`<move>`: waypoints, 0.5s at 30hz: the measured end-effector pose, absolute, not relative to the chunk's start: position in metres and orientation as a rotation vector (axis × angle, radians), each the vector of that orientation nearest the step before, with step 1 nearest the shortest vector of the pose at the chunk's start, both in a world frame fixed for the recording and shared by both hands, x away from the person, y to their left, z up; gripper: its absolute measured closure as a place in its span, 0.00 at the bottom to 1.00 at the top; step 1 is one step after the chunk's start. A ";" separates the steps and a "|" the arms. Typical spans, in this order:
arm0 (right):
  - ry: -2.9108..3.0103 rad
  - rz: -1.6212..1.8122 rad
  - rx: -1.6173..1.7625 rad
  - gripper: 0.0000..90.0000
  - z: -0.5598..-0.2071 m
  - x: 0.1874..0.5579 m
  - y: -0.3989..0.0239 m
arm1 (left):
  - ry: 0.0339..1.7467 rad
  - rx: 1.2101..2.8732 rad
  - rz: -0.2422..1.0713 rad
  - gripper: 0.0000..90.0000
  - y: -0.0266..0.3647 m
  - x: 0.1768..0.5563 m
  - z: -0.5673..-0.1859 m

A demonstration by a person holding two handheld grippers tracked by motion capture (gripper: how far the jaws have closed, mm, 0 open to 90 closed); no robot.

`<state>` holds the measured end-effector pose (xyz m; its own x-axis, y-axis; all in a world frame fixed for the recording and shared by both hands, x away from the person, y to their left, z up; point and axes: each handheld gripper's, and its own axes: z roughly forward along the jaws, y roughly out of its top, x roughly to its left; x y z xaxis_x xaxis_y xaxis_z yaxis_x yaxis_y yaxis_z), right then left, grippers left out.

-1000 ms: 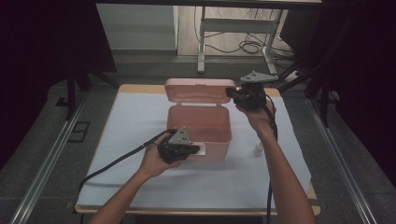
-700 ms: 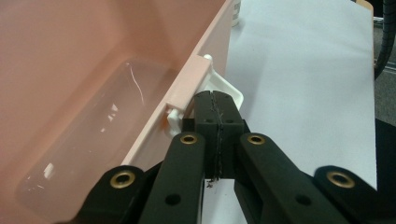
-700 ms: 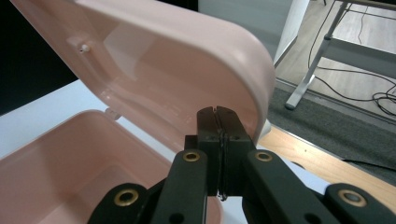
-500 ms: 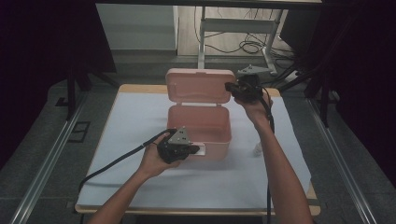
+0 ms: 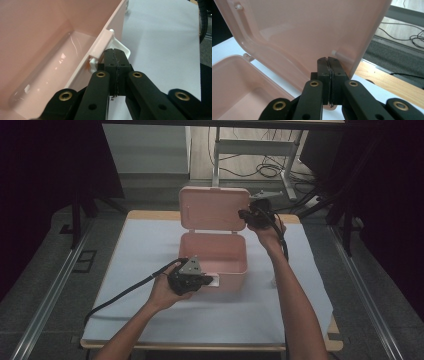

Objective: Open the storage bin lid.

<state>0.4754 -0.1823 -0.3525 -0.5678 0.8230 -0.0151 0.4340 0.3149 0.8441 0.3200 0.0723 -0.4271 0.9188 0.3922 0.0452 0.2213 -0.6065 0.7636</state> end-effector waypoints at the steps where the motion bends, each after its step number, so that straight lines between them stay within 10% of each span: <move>1: 2.141 1.162 1.119 0.99 -0.354 0.477 -0.182 | 0.433 2.239 0.264 1.00 0.072 0.320 -0.427; 15: 2.159 1.126 1.144 0.98 -0.365 0.480 -0.186 | 0.442 2.226 0.256 1.00 0.072 0.319 -0.428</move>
